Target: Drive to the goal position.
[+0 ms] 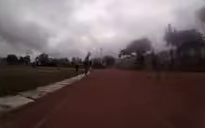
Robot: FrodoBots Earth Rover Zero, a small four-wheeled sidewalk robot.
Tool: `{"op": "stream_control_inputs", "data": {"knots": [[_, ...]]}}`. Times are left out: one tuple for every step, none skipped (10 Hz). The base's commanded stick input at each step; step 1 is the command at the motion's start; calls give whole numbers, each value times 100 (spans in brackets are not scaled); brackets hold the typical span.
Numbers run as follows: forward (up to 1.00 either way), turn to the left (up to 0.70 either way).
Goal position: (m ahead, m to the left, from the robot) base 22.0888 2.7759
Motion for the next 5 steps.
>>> {"op": "stream_control_inputs", "data": {"knots": [[70, 2], [70, 5], [70, 5], [70, 5], [70, 5]]}}
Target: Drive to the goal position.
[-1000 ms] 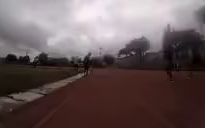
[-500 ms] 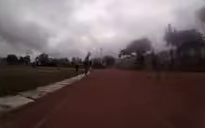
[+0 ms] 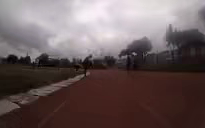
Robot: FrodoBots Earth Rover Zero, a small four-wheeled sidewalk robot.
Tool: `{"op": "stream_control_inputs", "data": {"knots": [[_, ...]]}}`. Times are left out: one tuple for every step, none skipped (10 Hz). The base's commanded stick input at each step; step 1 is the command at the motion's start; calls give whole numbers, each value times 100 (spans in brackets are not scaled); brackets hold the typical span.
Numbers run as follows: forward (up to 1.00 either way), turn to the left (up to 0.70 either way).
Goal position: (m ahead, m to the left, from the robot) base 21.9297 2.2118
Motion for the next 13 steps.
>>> {"op": "stream_control_inputs", "data": {"knots": [[70, 5], [70, 5], [70, 5], [70, 5], [70, 5], [70, 5], [70, 5], [70, 5], [70, 6], [70, 7], [70, 8], [70, 5], [70, 2]]}}
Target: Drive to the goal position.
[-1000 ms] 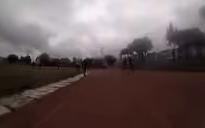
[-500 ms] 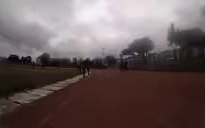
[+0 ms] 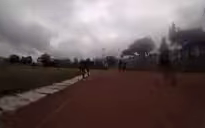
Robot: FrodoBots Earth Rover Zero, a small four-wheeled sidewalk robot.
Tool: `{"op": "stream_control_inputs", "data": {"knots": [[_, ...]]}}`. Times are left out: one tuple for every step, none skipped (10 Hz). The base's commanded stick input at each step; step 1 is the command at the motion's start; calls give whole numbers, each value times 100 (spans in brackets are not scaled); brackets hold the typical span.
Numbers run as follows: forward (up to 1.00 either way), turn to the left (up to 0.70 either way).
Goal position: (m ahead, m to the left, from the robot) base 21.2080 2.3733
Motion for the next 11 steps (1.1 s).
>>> {"op": "stream_control_inputs", "data": {"knots": [[70, 0], [70, -22], [70, -33], [70, -29], [70, -9], [70, 3], [70, 6], [70, 0], [70, 0], [70, 2], [70, 5]]}}
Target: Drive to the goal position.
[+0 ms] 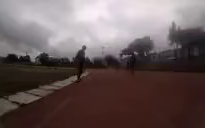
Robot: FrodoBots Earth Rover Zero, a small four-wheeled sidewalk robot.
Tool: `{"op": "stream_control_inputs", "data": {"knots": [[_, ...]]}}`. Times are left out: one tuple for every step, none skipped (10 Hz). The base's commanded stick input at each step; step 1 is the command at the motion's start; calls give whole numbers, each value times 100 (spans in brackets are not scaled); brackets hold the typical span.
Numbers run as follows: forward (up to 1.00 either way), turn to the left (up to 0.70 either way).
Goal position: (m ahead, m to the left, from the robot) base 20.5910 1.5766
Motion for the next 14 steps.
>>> {"op": "stream_control_inputs", "data": {"knots": [[70, -9], [70, -32], [70, -35], [70, -30], [70, -3], [70, 12], [70, 13], [70, 0], [70, 0], [70, 3], [70, 8], [70, 9], [70, 11], [70, -25]]}}
